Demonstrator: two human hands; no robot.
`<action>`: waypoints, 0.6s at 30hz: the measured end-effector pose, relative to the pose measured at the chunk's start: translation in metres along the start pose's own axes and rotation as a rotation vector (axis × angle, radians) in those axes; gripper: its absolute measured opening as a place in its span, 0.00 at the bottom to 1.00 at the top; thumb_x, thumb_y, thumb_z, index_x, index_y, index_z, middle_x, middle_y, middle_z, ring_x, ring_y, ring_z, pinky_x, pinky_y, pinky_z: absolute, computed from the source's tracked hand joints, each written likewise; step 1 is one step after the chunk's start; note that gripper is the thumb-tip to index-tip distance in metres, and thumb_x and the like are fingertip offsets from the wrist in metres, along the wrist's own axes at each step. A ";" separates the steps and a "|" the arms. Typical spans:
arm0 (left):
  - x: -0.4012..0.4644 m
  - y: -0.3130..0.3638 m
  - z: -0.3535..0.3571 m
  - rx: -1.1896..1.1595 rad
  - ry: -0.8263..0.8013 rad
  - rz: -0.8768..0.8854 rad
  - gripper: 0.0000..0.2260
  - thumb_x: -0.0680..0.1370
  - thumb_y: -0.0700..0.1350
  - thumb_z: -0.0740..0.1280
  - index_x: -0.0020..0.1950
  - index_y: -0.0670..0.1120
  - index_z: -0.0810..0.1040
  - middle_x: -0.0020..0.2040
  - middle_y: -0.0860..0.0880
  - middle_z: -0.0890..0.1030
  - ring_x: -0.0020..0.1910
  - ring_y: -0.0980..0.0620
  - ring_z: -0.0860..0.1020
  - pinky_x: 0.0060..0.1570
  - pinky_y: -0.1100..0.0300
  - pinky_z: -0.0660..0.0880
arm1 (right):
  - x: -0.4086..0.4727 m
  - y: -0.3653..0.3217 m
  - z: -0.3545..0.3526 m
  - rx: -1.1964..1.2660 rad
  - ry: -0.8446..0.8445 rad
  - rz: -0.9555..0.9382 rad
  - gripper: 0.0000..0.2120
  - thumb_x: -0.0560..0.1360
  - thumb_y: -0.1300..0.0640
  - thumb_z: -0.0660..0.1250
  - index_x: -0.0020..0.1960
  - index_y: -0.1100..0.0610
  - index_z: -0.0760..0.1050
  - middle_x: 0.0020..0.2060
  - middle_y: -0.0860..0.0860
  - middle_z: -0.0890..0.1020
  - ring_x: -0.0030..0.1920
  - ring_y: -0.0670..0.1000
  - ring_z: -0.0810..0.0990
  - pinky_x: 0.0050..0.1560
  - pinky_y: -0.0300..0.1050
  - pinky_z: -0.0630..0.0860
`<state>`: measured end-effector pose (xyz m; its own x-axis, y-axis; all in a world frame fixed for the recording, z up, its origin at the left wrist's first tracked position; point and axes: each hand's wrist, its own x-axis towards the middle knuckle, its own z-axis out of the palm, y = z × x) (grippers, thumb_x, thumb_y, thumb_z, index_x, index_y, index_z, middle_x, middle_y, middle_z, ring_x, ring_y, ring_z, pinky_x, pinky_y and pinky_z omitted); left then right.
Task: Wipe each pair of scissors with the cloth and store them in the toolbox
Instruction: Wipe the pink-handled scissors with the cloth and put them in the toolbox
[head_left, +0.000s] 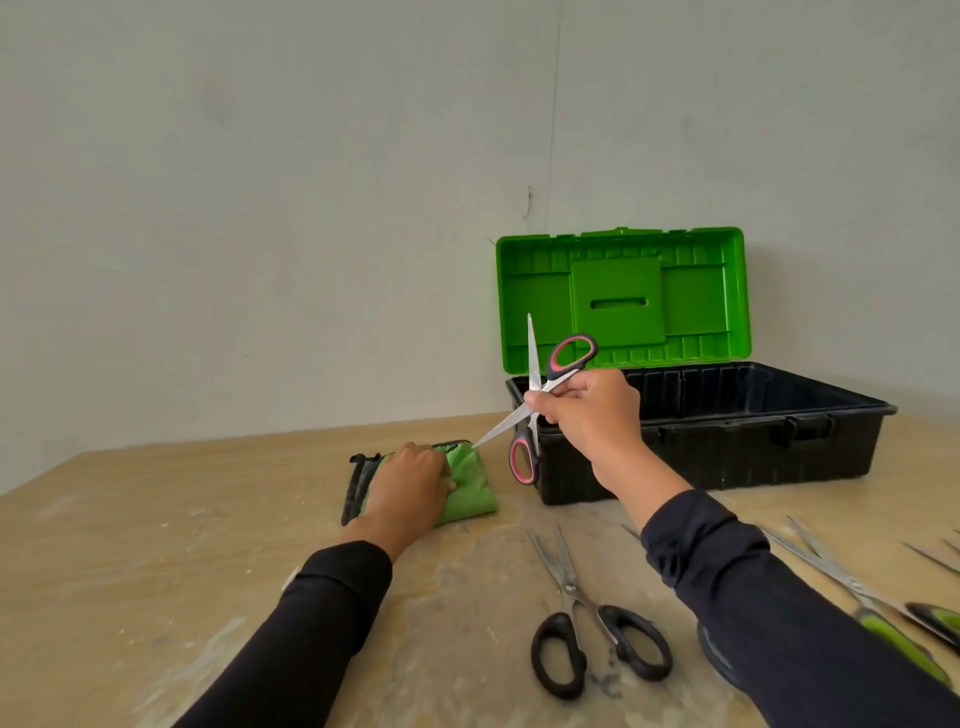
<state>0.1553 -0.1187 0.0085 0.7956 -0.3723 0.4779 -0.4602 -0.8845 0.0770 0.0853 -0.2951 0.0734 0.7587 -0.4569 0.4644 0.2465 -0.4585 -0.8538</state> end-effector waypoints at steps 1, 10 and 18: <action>-0.002 0.000 0.001 0.033 0.013 0.010 0.10 0.78 0.48 0.61 0.54 0.44 0.76 0.55 0.47 0.78 0.57 0.47 0.72 0.57 0.55 0.68 | 0.000 0.000 -0.001 -0.020 0.004 -0.009 0.08 0.66 0.55 0.76 0.37 0.59 0.82 0.34 0.55 0.84 0.40 0.52 0.82 0.44 0.44 0.76; -0.015 -0.009 -0.019 -0.544 0.197 -0.009 0.02 0.79 0.40 0.60 0.47 0.45 0.72 0.47 0.47 0.76 0.47 0.49 0.74 0.43 0.61 0.66 | -0.002 -0.004 0.002 -0.237 -0.062 -0.133 0.09 0.67 0.55 0.75 0.33 0.60 0.81 0.30 0.54 0.83 0.34 0.54 0.83 0.43 0.53 0.81; -0.018 0.005 -0.026 -0.606 0.220 0.077 0.02 0.79 0.42 0.59 0.50 0.46 0.71 0.46 0.47 0.79 0.46 0.49 0.77 0.47 0.50 0.74 | -0.014 -0.010 0.015 -0.020 -0.135 -0.082 0.12 0.68 0.60 0.74 0.29 0.55 0.74 0.25 0.50 0.78 0.29 0.47 0.80 0.40 0.44 0.82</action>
<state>0.1291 -0.1091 0.0230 0.6819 -0.3049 0.6648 -0.7045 -0.5181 0.4850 0.0813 -0.2726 0.0713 0.8109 -0.3112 0.4955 0.3002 -0.5056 -0.8089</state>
